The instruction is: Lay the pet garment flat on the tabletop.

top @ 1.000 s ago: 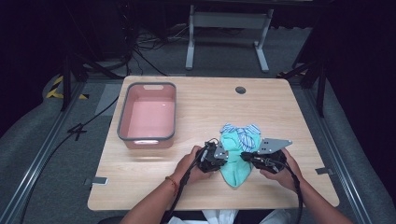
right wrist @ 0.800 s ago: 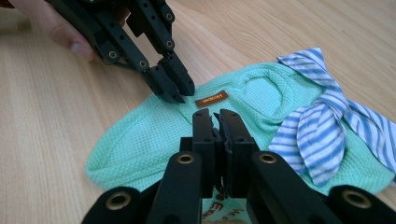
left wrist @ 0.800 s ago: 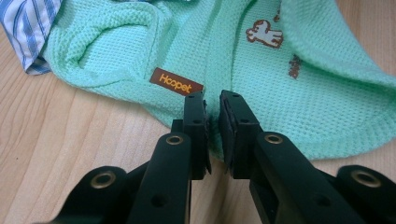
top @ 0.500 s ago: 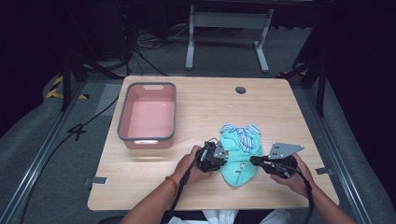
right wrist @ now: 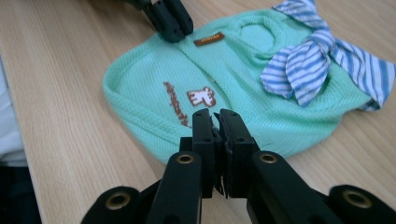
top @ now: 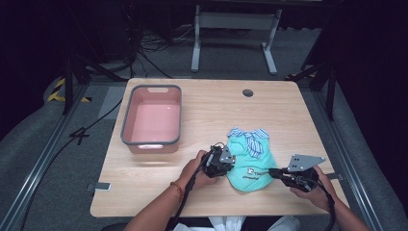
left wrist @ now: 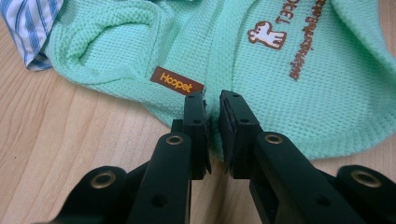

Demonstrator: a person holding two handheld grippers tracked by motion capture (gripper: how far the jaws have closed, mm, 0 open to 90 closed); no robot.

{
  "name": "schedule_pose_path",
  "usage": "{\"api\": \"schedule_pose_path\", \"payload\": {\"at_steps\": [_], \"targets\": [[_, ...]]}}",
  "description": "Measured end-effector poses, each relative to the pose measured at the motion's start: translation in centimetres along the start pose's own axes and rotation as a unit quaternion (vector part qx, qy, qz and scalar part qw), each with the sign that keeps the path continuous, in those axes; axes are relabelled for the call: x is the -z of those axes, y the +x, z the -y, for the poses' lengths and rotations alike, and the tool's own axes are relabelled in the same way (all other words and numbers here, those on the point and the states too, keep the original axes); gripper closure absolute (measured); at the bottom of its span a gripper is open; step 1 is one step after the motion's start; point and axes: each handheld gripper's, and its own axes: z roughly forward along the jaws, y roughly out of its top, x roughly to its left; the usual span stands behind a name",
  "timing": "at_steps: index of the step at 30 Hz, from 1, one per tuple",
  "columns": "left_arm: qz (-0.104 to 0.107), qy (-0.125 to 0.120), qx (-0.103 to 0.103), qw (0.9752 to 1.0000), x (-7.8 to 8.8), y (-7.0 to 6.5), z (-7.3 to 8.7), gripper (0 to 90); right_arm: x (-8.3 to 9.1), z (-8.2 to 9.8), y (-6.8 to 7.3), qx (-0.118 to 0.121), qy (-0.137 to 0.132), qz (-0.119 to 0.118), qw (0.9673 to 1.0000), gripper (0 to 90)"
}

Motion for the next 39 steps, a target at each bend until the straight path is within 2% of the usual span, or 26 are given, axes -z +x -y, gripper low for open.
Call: {"api": "schedule_pose_path", "payload": {"at_steps": [9,18,31,39], "targets": [[0.000,-0.001,0.000,1.0000,0.0,0.0,0.0,81.5,0.5,1.9,0.3,-0.006,0.021,-0.005,0.9997,85.4],[0.000,-0.002,0.000,1.0000,0.0,0.0,0.0,81.5,0.1,3.4,0.5,-0.010,0.039,-0.008,0.9992,85.2],[0.001,-0.004,0.000,1.0000,0.0,0.1,0.1,81.4,-0.2,4.1,0.8,-0.004,0.059,-0.017,0.9981,83.5],[0.002,-0.005,0.002,1.0000,0.0,0.1,0.2,81.1,0.7,4.6,0.6,-0.013,0.059,-0.016,0.9980,79.8]]}}
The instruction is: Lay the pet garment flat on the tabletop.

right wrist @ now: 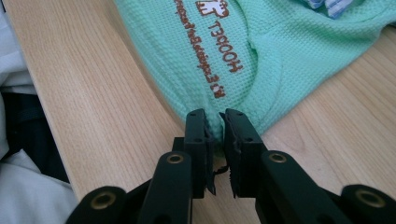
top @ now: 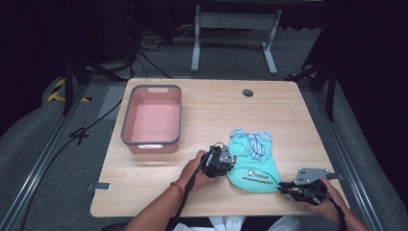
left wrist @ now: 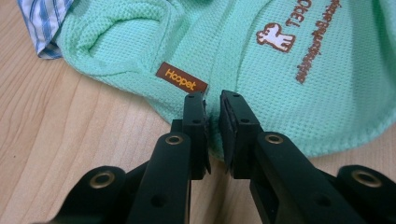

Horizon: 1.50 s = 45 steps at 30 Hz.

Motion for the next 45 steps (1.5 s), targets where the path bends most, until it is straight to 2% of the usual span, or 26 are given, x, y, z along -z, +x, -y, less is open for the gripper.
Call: {"api": "schedule_pose_path", "payload": {"at_steps": [4,7,11,15,19,23,24,26,27,32,33,34,35,37,38,40,43,45], "targets": [[-0.002,0.001,0.000,1.0000,0.0,-0.1,0.0,81.1,0.8,0.0,-0.1,-0.003,-0.014,0.004,0.9999,77.6],[-0.003,0.001,-0.001,1.0000,0.0,0.0,0.0,81.1,1.5,-0.4,-0.3,-0.013,-0.038,0.015,0.9991,74.2],[-0.003,0.000,0.000,1.0000,0.0,-0.1,0.0,81.1,1.5,-0.9,-0.3,-0.018,-0.048,0.023,0.9984,70.7],[-0.002,0.001,-0.002,1.0000,0.0,0.0,0.0,81.1,0.7,-1.4,-0.3,-0.021,-0.045,0.027,0.9984,64.8],[-0.002,0.000,-0.002,1.0000,0.0,-0.1,-0.1,81.0,-0.5,-1.5,0.0,-0.016,-0.031,0.027,0.9990,57.5],[-0.004,0.000,-0.001,1.0000,0.0,-0.1,0.0,80.9,-1.2,-1.2,0.8,0.004,-0.016,0.026,0.9995,49.4],[-0.005,0.001,-0.002,1.0000,0.0,-0.1,-0.1,80.9,-1.4,-0.9,1.1,0.011,-0.008,0.020,0.9997,46.9],[-0.006,0.000,-0.001,1.0000,0.0,-0.2,0.0,80.9,-1.5,-0.8,1.2,0.013,-0.008,0.020,0.9997,46.7],[-0.006,-0.001,-0.001,1.0000,0.0,-0.2,0.0,80.9,-1.4,-0.5,1.2,0.010,-0.016,0.021,0.9996,42.9],[-0.010,0.003,-0.003,0.9999,0.0,-0.3,-0.1,80.7,-1.3,0.0,1.0,0.000,-0.020,0.021,0.9996,37.6],[-0.016,0.005,-0.007,0.9998,0.0,-0.4,-0.2,80.4,-1.2,0.0,0.9,-0.001,-0.020,0.025,0.9995,36.0],[-0.022,0.010,-0.012,0.9996,0.0,-0.4,-0.3,78.6,-1.2,0.0,0.8,-0.005,-0.018,0.025,0.9995,35.0],[-0.026,0.011,-0.010,0.9995,0.0,-0.4,-0.4,71.2,-0.9,-0.2,0.6,-0.004,-0.018,0.032,0.9993,34.7],[-0.023,0.014,-0.007,0.9996,0.1,-0.4,-0.5,70.9,-0.7,-0.3,0.5,-0.007,-0.023,0.035,0.9991,35.0],[-0.015,0.015,-0.009,0.9997,0.1,-0.4,-0.6,67.3,0.1,-0.5,-0.1,-0.026,-0.048,0.047,0.9974,36.8],[-0.020,0.014,-0.011,0.9996,0.1,-0.4,-0.7,66.1,0.3,-0.6,-0.4,-0.032,-0.055,0.056,0.9964,39.5],[-0.032,0.013,-0.009,0.9993,0.1,0.0,-1.3,65.8,0.9,-1.3,-1.7,-0.054,-0.076,0.090,0.9916,46.1],[-0.038,0.004,0.000,0.9993,0.2,0.6,-2.1,64.6,0.7,-2.1,-2.8,-0.071,-0.082,0.108,0.9883,46.4]]}}
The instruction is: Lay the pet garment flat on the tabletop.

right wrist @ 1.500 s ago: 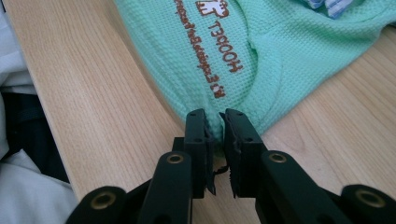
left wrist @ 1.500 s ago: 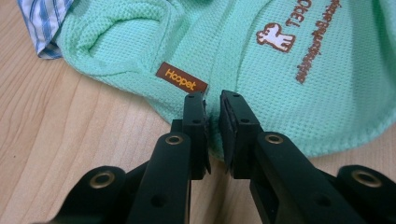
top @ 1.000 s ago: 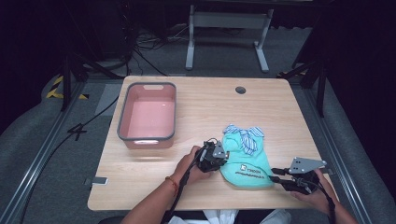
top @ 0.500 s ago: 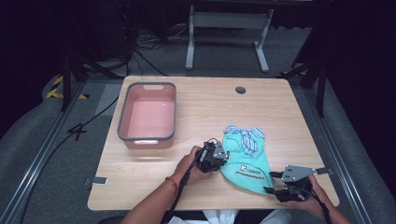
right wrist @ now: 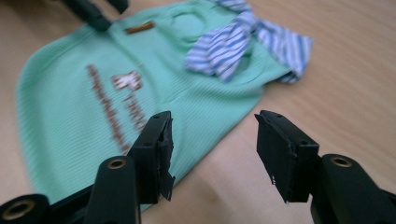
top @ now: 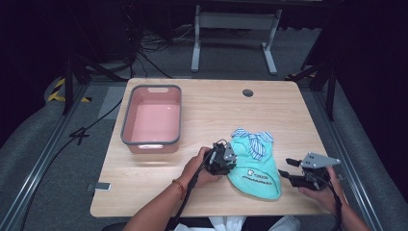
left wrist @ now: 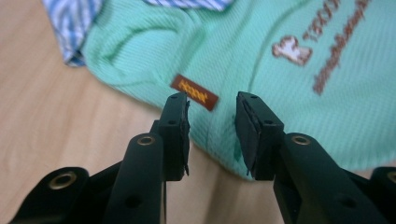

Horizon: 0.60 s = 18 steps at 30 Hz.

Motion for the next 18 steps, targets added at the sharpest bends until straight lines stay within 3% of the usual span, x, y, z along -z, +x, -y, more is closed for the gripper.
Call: {"api": "schedule_pose_path", "payload": {"at_steps": [3,4,5,6,13,18], "targets": [[-0.008,-0.004,-0.002,1.0000,-0.1,0.8,-1.1,64.8,-1.8,-1.0,-0.9,0.018,0.014,0.028,0.9993,44.8],[-0.010,-0.007,0.001,0.9999,-0.1,1.0,-1.4,64.2,-3.1,-1.4,-1.5,0.005,0.026,0.025,0.9993,43.8],[-0.012,-0.010,0.004,0.9999,-0.2,1.2,-1.7,64.2,-3.1,-1.4,-1.5,0.005,0.026,0.025,0.9993,43.8],[-0.013,-0.008,0.005,0.9999,-0.6,1.7,-2.1,63.8,-4.2,-1.8,-1.8,0.009,0.034,0.039,0.9986,43.6],[0.003,0.006,0.022,0.9997,-2.7,2.9,-2.5,65.5,-6.2,-2.3,-2.6,0.003,0.054,0.043,0.9976,42.5],[-0.015,0.013,0.029,0.9994,-3.4,3.3,-2.3,64.9,-7.3,-2.2,-3.1,-0.006,0.065,0.042,0.9970,42.2]]}}
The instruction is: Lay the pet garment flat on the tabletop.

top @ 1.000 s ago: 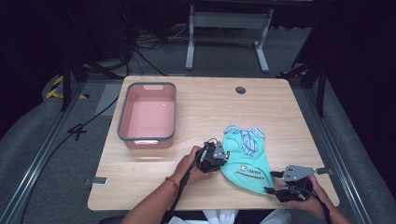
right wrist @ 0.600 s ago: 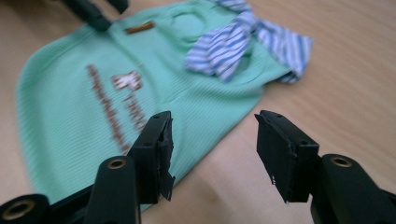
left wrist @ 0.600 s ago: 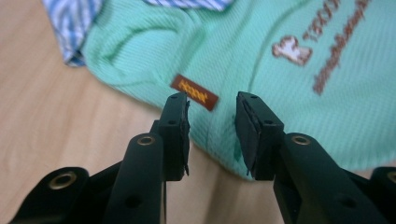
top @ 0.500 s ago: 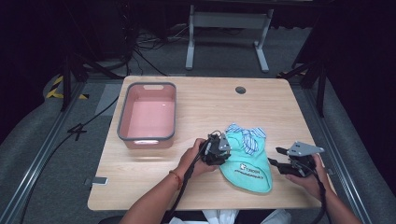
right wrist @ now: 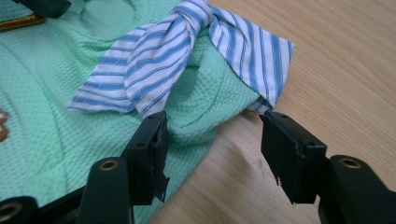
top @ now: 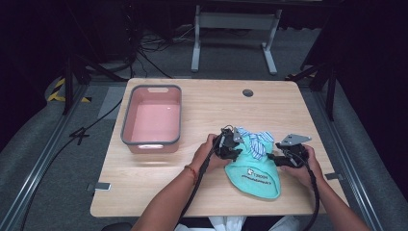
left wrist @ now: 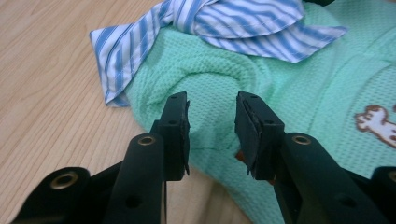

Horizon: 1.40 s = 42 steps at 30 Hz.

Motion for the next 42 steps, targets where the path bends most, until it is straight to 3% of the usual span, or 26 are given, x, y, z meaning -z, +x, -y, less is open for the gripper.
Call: {"api": "schedule_pose_path", "payload": {"at_steps": [3,6,9,18,20,23,26,28,30,34,39,42], "targets": [[0.004,0.003,0.009,1.0000,0.1,0.5,0.4,66.1,-0.6,-0.5,-0.1,-0.008,-0.006,0.003,0.9999,42.9],[0.007,0.010,0.005,0.9999,0.1,0.8,0.7,66.2,-1.4,-0.9,0.1,0.002,-0.003,0.006,1.0000,42.5],[-0.003,0.017,-0.006,0.9998,0.3,0.9,0.7,66.4,-2.0,-1.5,0.2,-0.007,-0.007,0.010,0.9999,40.2],[-0.003,0.018,0.006,0.9998,0.8,1.3,1.5,67.8,-2.1,-1.4,0.1,-0.013,-0.007,0.007,0.9999,37.8],[-0.009,0.016,-0.009,0.9998,0.8,1.2,1.7,68.5,-2.1,-1.2,-0.2,-0.022,-0.011,0.006,0.9997,36.5],[-0.018,0.017,-0.008,0.9997,0.7,1.1,1.6,71.5,-2.1,-0.9,-0.6,-0.038,-0.012,0.003,0.9992,35.5],[-0.029,0.018,-0.015,0.9993,0.7,1.1,1.6,72.7,-2.0,-0.8,-1.0,-0.039,-0.010,0.021,0.9990,35.1],[-0.036,0.017,-0.009,0.9992,0.8,1.2,1.7,72.7,-2.1,-0.7,-1.4,-0.049,-0.012,0.018,0.9986,33.7],[-0.057,0.023,-0.013,0.9980,0.8,1.3,1.7,72.7,-2.2,-0.8,-1.5,-0.049,-0.011,0.021,0.9985,33.7],[-0.050,0.015,0.003,0.9987,0.7,1.9,1.9,72.6,-2.6,-0.9,-1.6,-0.058,-0.018,0.023,0.9979,33.5],[-0.058,0.006,0.015,0.9982,1.2,2.0,1.6,62.8,-2.6,-1.3,-1.5,-0.055,-0.018,0.035,0.9977,30.3],[-0.037,-0.013,0.020,0.9990,2.5,1.7,1.4,54.3,-1.9,-1.3,-1.4,-0.057,-0.024,0.032,0.9975,31.4]]}}
